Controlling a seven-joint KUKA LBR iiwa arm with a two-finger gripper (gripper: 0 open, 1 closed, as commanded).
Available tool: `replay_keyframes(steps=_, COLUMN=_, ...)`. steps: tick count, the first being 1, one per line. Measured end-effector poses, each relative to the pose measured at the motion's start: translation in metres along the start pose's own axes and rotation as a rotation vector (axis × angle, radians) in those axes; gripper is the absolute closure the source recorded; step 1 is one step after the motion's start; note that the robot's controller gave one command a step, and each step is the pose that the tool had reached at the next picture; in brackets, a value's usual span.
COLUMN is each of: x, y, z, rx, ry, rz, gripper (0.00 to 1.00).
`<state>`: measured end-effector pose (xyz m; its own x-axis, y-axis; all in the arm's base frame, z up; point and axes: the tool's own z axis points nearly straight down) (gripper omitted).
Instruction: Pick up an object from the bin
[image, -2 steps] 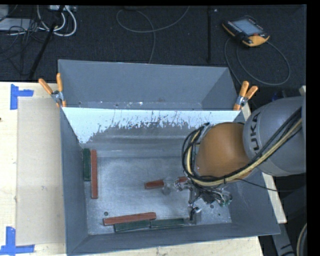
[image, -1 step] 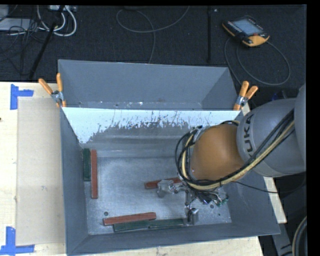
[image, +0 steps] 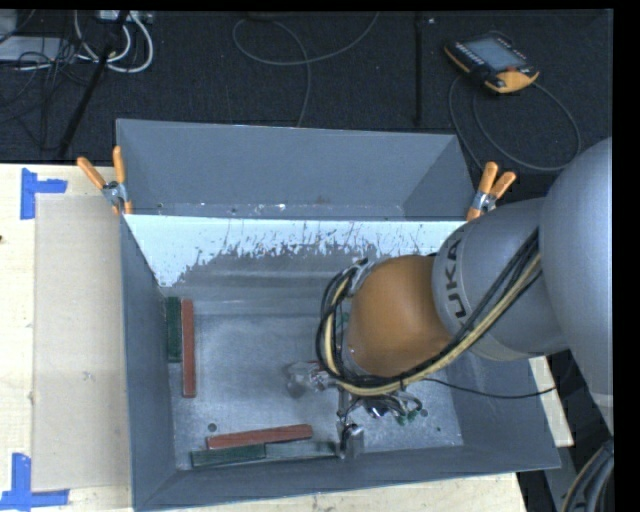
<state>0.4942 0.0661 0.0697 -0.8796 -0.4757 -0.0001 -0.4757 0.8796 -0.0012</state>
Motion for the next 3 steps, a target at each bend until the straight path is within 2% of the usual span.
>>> replay_keyframes(steps=1, x=-0.025, y=0.022, z=0.0, rx=-0.002, ry=0.001, rz=-0.061, gripper=0.0)
replay_keyframes(steps=2, x=-0.03, y=0.066, z=-0.033, rx=-0.002, ry=0.001, rz=-0.184, gripper=1.0)
replay_keyframes(steps=3, x=-0.03, y=0.066, z=-0.033, rx=-0.002, ry=0.001, rz=-0.185, gripper=0.0)
